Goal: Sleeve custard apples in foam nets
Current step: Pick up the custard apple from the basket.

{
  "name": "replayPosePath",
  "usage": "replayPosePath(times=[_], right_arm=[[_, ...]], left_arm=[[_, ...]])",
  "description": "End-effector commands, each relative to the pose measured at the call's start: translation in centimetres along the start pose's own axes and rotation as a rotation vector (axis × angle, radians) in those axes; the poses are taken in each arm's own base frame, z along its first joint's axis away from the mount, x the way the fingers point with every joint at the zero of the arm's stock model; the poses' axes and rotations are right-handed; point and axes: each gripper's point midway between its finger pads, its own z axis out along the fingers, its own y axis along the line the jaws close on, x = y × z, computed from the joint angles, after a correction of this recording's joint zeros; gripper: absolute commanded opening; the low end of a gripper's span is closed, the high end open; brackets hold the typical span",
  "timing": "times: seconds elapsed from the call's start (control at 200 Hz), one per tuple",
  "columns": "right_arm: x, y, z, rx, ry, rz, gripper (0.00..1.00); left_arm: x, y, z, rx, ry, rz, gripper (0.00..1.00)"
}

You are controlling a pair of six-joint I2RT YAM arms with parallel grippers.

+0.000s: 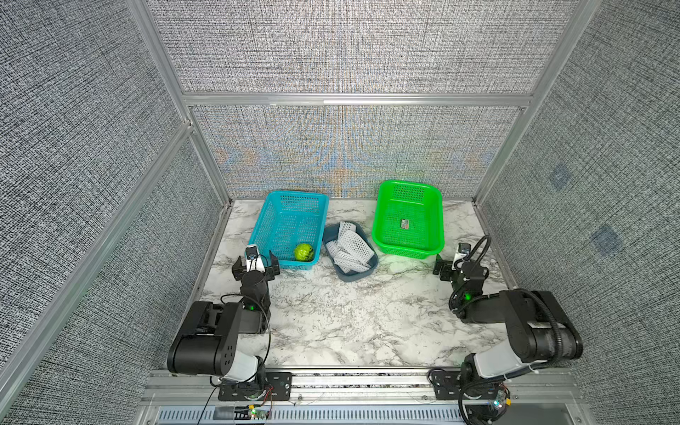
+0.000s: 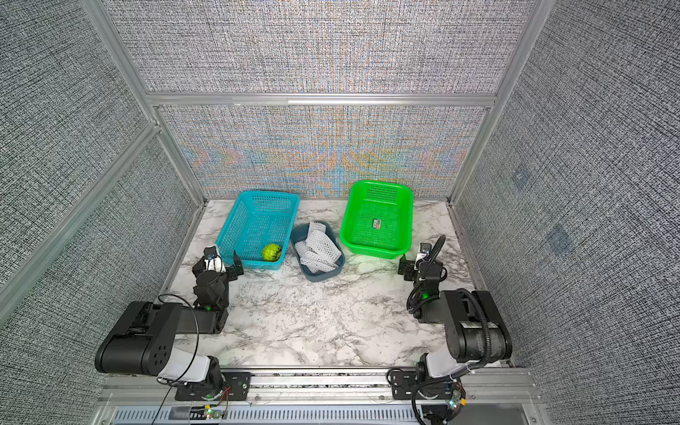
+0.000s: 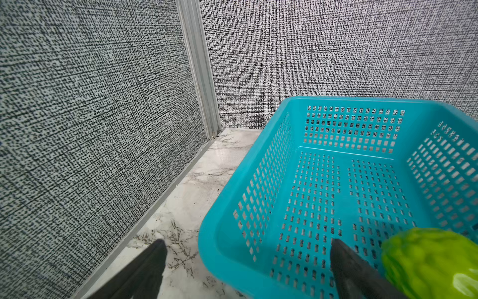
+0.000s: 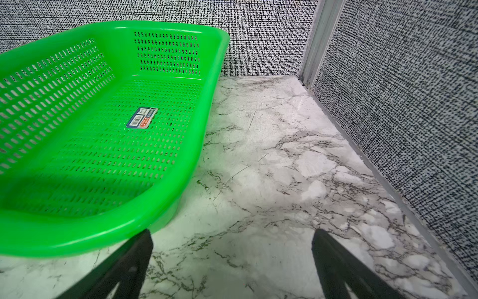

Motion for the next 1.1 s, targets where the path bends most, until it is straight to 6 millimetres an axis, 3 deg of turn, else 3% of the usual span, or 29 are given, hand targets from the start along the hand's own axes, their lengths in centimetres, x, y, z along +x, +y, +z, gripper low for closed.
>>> replayPosePath(times=[0.0,0.94,1.095], right_arm=[[-0.4,0.2,0.0,-0.009,-0.016,0.003,0.99],[-0.5,0.1,-0.1,-0.004,-0.02,-0.002,0.99],[-0.5,0.1,-0.1,-0.005,-0.021,-0.001,0.99]], left_arm=[[-0.3,0.0,0.0,0.002,-0.011,-0.003,0.99],[-0.3,-0.1,-0.1,0.007,-0.014,-0.004,0.99],[-1.0,-1.9,0.2,0.102,0.045,0.045,1.0]])
